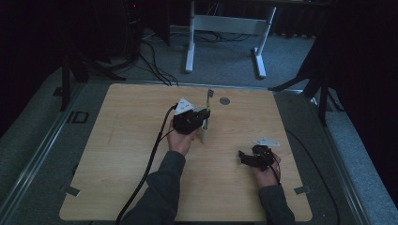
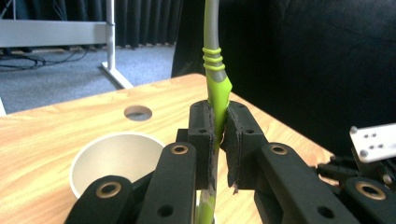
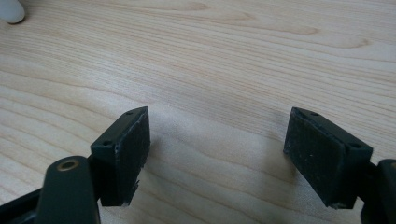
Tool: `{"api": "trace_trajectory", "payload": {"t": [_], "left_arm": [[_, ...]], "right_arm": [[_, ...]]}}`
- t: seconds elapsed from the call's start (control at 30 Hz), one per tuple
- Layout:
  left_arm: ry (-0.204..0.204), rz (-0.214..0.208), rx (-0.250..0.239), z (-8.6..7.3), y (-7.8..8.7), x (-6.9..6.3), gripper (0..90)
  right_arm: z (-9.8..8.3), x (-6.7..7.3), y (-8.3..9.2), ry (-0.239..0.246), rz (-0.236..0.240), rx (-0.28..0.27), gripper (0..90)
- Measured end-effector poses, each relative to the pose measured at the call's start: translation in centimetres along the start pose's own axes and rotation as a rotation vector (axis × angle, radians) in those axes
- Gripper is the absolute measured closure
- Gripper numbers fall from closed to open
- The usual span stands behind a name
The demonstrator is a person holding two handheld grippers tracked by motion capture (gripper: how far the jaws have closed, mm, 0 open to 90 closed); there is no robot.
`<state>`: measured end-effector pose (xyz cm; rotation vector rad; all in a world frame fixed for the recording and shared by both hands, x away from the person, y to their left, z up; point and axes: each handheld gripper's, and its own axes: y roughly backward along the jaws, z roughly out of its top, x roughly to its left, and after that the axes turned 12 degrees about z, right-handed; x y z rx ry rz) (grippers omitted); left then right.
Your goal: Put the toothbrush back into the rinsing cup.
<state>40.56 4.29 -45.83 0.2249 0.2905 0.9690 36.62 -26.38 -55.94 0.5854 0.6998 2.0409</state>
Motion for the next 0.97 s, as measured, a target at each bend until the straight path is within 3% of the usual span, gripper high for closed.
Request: {"api": "trace_trajectory", "payload": {"t": [0.1,0.13,0.37,0.67,0.73,0.83,0.97], "left_arm": [[-0.046,0.005,0.059,-0.4,0.5,0.0,75.3],[-0.051,0.012,0.078,-0.5,0.6,0.0,63.1],[-0.033,0.026,0.131,-1.3,1.1,0.8,45.1],[-0.084,0.087,0.163,-1.9,2.4,1.1,40.1],[-0.086,0.088,0.164,-2.0,2.6,1.3,40.5],[-0.057,0.098,0.155,-2.5,3.7,1.9,40.5],[-0.062,0.128,0.153,-3.3,4.8,2.6,40.1]], "right_arm": [[0.0,0.0,0.0,-0.002,0.0,0.0,22.2],[0.0,0.0,0.0,-0.001,0.0,0.0,22.3],[0.0,0.0,0.0,0.001,0.001,0.001,22.2],[0.0,0.0,0.0,0.0,0.001,0.0,22.2],[0.0,0.0,0.0,0.0,0.001,0.0,22.3],[0.0,0.0,0.0,0.001,0.001,0.0,22.2],[0.0,0.0,0.0,0.003,0.001,0.0,22.3]]}}
